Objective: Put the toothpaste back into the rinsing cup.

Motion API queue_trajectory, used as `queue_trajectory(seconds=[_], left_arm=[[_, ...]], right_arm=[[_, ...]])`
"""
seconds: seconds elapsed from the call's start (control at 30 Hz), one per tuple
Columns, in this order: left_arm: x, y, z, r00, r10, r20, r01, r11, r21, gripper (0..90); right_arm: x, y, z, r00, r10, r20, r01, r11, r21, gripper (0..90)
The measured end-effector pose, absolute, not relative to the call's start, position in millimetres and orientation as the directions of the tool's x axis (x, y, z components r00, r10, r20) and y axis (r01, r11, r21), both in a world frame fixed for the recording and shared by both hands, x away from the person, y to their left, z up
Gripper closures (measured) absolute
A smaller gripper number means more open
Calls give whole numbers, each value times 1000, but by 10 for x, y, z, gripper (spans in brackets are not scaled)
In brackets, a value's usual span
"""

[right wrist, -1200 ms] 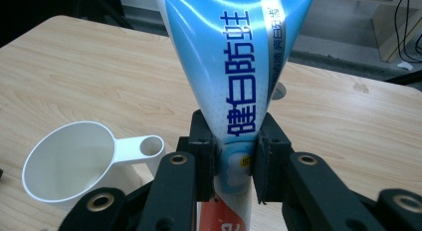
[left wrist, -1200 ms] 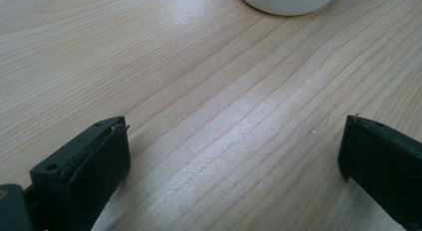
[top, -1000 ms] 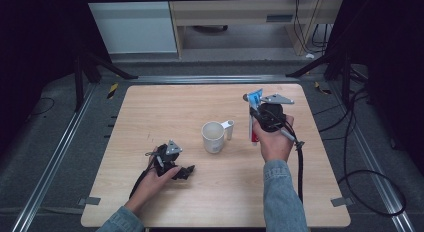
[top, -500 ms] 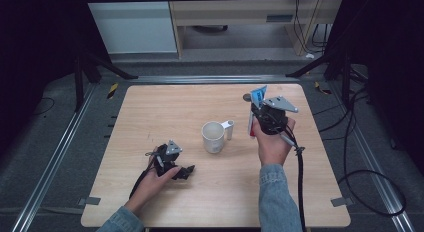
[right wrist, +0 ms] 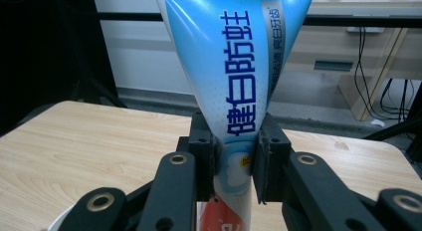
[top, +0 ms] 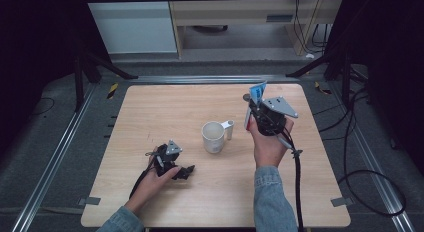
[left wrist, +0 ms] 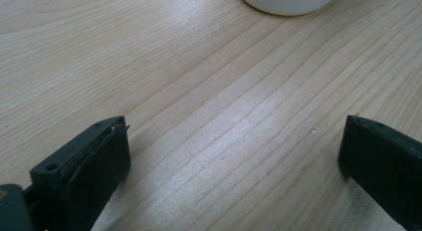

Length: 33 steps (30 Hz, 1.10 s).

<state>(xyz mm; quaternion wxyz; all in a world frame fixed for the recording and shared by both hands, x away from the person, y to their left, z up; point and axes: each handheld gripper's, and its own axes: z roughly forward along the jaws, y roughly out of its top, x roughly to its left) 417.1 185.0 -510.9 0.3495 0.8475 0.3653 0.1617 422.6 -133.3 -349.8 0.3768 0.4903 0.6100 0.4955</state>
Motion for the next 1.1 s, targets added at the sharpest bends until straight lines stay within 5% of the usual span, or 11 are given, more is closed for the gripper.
queue_trajectory(seconds=[1.1], left_arm=[[4173, 1851, -5108, 682, 731, 21, 504, -491, 711, 0]], right_arm=[[4154, -909, -3293, -319, 947, 46, 141, -1, 990, 737]])
